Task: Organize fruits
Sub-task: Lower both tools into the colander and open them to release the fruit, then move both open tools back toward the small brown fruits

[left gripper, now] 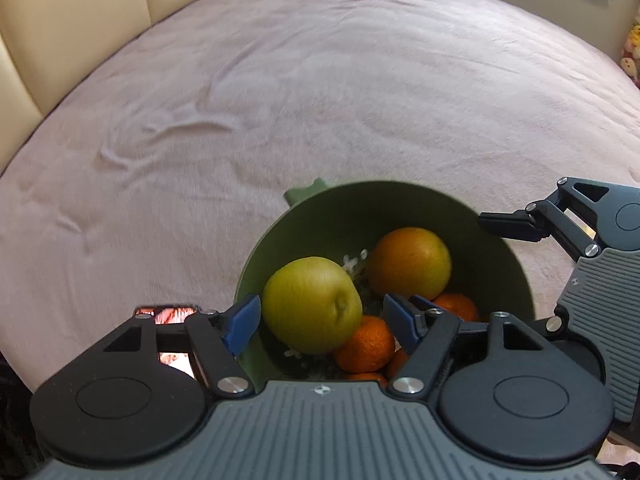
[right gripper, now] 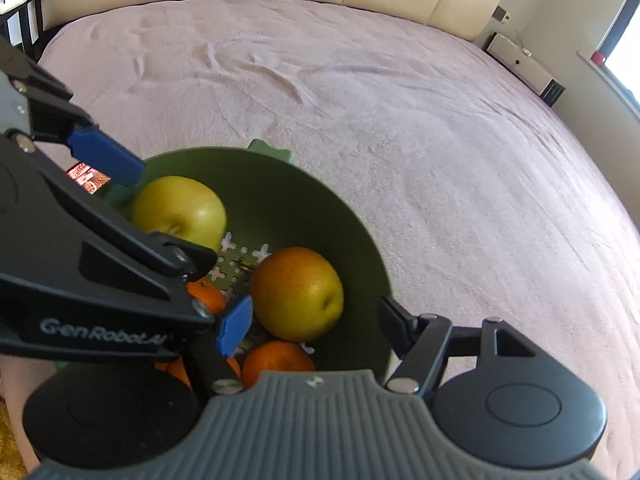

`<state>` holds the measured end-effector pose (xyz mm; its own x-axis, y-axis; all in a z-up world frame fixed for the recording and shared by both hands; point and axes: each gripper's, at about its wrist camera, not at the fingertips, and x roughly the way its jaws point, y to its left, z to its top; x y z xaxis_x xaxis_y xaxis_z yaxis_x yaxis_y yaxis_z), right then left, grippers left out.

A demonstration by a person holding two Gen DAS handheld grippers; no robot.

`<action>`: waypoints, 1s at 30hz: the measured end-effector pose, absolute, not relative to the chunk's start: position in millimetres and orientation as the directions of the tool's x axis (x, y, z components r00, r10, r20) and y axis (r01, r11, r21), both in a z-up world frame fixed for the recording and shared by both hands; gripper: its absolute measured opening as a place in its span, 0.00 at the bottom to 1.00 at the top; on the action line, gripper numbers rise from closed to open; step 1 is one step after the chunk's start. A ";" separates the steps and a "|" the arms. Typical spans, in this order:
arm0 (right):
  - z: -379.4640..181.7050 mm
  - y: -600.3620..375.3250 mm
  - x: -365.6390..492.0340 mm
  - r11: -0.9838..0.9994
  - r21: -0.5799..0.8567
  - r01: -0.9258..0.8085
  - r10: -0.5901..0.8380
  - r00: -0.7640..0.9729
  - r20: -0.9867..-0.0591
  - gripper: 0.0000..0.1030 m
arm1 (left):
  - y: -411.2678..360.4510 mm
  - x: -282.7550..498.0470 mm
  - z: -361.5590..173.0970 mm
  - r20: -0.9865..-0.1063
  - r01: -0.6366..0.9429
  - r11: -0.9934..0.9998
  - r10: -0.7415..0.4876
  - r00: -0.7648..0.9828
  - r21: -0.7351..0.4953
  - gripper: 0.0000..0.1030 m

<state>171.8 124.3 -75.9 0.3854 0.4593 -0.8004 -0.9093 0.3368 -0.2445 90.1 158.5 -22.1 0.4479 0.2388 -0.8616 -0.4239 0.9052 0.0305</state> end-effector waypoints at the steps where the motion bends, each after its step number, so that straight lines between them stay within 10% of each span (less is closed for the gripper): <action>1: -73.4 122.1 170.5 0.342 -0.253 -0.905 0.457 0.395 -0.797 0.66 | 156.1 90.1 -20.1 -0.857 -0.418 0.908 0.242 0.455 0.035 0.80; 30: -35.8 -51.7 127.4 0.829 -0.165 -0.534 0.287 0.660 -0.694 0.70 | 55.7 70.2 15.4 -0.694 -0.093 0.995 0.043 0.719 -0.034 0.80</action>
<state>127.4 -51.7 -35.8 0.6598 0.2868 -0.6945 -0.5339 0.8294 -0.1647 70.2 55.7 15.4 0.7191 0.0434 -0.6935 -0.0926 0.9951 -0.0338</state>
